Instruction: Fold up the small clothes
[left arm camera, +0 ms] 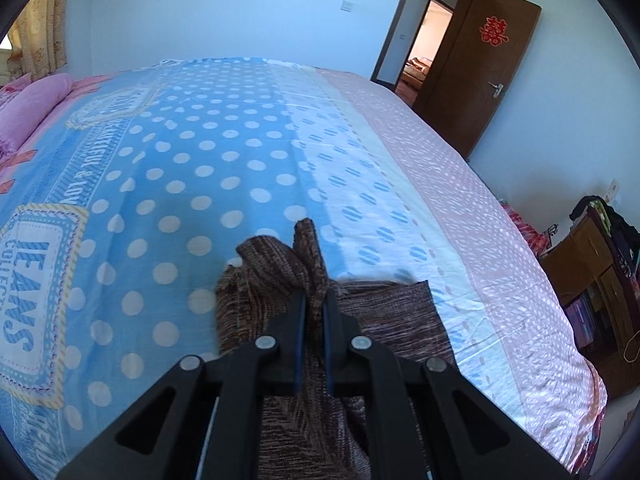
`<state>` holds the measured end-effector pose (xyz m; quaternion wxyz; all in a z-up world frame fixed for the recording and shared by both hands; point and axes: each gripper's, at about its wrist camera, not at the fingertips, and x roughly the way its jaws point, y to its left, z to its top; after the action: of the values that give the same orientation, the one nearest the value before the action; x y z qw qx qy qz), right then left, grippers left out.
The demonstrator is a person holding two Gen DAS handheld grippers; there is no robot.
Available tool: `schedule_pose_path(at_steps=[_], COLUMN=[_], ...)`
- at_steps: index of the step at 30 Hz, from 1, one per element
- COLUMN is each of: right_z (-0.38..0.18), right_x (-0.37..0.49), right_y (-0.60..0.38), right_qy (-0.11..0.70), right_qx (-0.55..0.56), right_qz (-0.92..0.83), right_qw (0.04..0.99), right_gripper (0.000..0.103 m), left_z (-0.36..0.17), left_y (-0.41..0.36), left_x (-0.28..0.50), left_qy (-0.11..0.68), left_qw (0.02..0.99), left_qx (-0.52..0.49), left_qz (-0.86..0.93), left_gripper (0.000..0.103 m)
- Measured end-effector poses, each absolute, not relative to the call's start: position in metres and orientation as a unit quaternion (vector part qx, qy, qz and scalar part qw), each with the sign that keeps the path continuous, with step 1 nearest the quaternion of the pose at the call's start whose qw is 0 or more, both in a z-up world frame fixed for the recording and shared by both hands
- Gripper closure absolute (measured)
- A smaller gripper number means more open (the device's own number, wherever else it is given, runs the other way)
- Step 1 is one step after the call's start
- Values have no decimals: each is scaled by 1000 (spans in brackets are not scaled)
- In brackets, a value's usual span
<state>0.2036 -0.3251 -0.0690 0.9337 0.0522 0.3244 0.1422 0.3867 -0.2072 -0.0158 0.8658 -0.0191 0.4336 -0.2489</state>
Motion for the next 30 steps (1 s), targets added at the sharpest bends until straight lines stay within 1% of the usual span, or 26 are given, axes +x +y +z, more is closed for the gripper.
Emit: schedule_pose_path(at_steps=[17,26,30], right_z=[-74,-88,-97], right_x=[186,183,186], right_y=[-368,-399,-414], right_qy=[347,366,376], right_qx=[81,124,165], right_qz=[124,108,108], right_qw=[926,916,905], right_gripper=[98,98,98], left_z=[-23,-34,-42], left_y=[-269,-311,-322], left_x=[374,367,369], left_qy=[431,429,435], left_qw=[854,847,843], left_qx=[4,39,47], left_qz=[-293,-311,-311], left_gripper=[95,95,95])
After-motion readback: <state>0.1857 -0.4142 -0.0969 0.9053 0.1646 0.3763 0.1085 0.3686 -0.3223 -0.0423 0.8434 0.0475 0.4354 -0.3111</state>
